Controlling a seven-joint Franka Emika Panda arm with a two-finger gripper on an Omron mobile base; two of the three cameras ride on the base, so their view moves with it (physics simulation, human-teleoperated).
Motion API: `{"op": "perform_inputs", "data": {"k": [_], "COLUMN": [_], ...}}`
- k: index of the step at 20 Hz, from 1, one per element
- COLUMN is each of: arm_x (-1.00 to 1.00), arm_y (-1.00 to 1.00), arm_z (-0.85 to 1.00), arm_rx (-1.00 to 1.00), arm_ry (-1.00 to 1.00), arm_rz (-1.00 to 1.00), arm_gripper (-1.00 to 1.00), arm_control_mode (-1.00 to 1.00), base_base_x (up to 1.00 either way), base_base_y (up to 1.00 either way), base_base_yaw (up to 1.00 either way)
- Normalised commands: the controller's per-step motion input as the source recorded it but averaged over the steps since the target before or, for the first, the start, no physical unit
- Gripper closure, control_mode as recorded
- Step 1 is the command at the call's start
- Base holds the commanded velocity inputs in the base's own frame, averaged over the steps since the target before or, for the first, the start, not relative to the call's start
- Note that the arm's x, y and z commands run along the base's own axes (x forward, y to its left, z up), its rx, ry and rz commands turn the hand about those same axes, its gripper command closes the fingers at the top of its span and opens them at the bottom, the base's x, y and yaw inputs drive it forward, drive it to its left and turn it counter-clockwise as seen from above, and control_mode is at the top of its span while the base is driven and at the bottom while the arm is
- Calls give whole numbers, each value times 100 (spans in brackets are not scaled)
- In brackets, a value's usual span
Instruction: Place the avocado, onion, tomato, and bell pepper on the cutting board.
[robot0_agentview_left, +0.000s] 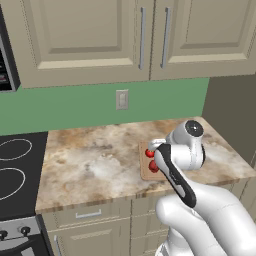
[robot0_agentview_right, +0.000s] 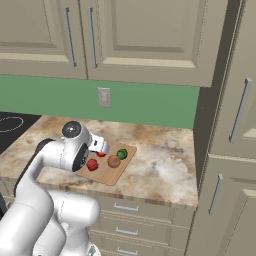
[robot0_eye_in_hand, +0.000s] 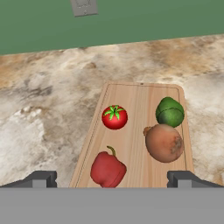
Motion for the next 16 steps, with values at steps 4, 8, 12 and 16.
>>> {"op": "perform_inputs", "data": {"k": [4, 8, 12, 16], "arm_x": [-46, -54, -41, -63], "arm_y": [22, 18, 14, 37], "arm_z": [7, 33, 36, 43], "arm_rx": [-17, -27, -15, -20], "arm_ry": [-44, -70, -33, -35], "arm_rz": [0, 1, 0, 0], "arm_gripper": [-100, -100, -100, -100], "arm_control_mode": [-100, -100, -100, -100], "base_base_x": [0, 0, 0, 0], "base_base_y": [0, 0, 0, 0], "base_base_yaw": [0, 0, 0, 0]}}
